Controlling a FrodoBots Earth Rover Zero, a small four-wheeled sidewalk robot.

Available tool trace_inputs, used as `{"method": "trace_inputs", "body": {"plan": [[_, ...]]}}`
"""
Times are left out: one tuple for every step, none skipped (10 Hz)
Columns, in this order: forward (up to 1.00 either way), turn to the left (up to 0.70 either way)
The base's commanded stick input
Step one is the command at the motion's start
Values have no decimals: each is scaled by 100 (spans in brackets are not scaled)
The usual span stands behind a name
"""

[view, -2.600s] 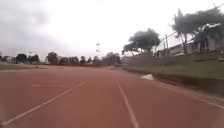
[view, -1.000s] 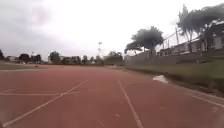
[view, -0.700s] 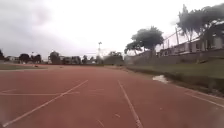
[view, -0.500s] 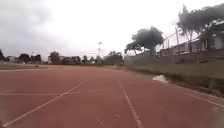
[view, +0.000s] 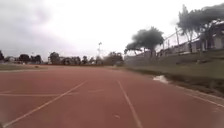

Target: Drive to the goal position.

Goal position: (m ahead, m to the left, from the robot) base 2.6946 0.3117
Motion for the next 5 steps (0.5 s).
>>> {"method": "trace_inputs", "body": {"plan": [[70,0],[70,0],[70,0],[70,0],[70,0]]}}
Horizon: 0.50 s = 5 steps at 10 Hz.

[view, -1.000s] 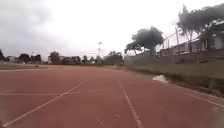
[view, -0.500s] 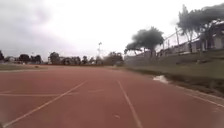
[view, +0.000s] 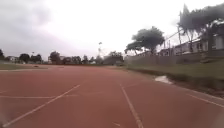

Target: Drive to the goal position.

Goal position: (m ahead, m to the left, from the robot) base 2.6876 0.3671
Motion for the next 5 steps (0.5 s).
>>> {"method": "trace_inputs", "body": {"plan": [[70,0],[70,0],[70,0],[70,0],[70,0]]}}
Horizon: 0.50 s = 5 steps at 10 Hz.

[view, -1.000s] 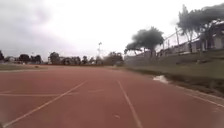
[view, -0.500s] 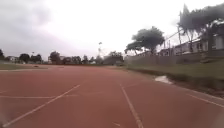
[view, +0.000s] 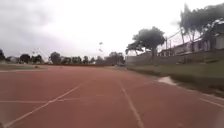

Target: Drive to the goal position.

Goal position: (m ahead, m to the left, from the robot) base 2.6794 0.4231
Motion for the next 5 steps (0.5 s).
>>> {"method": "trace_inputs", "body": {"plan": [[70,0],[70,0],[70,0],[70,-17],[70,-29]]}}
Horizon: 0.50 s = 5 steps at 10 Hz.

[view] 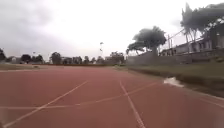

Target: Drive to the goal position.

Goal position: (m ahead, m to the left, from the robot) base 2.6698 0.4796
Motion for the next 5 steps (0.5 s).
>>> {"method": "trace_inputs", "body": {"plan": [[70,-35],[70,-35],[70,-35],[70,-35],[70,-35]]}}
